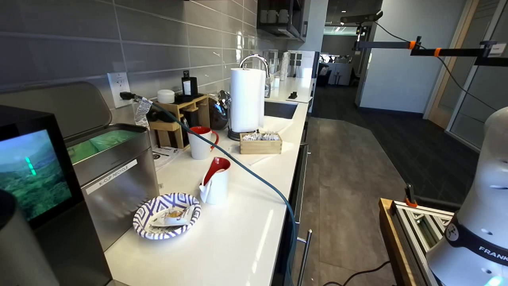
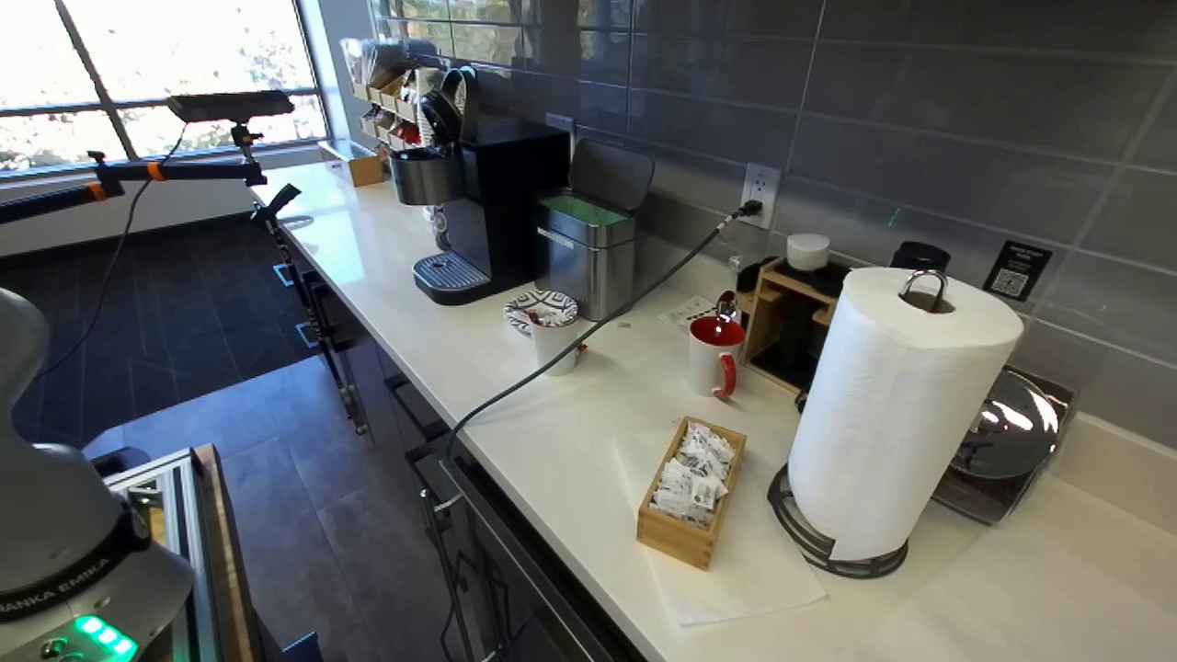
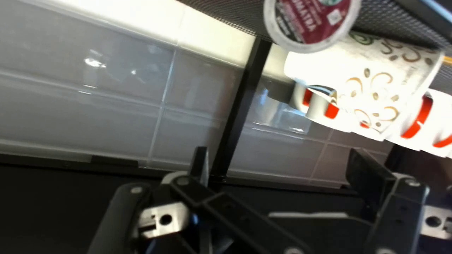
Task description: Put the coffee pod in the top cabinet
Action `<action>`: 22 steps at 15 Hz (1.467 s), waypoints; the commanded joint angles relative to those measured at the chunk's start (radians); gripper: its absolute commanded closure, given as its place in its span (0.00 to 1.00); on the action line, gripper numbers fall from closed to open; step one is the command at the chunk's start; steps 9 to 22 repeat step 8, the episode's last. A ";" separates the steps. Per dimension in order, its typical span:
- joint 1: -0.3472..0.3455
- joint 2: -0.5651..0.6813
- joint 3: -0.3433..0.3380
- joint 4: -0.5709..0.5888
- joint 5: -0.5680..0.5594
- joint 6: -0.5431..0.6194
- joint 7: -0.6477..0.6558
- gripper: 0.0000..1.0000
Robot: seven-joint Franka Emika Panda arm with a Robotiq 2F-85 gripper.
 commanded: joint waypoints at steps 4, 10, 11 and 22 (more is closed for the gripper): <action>-0.106 -0.163 -0.142 -0.117 0.265 -0.538 -0.008 0.00; -0.113 -0.144 -0.219 -0.072 0.302 -0.677 0.011 0.00; -0.113 -0.144 -0.219 -0.072 0.302 -0.677 0.011 0.00; -0.113 -0.144 -0.219 -0.072 0.302 -0.677 0.011 0.00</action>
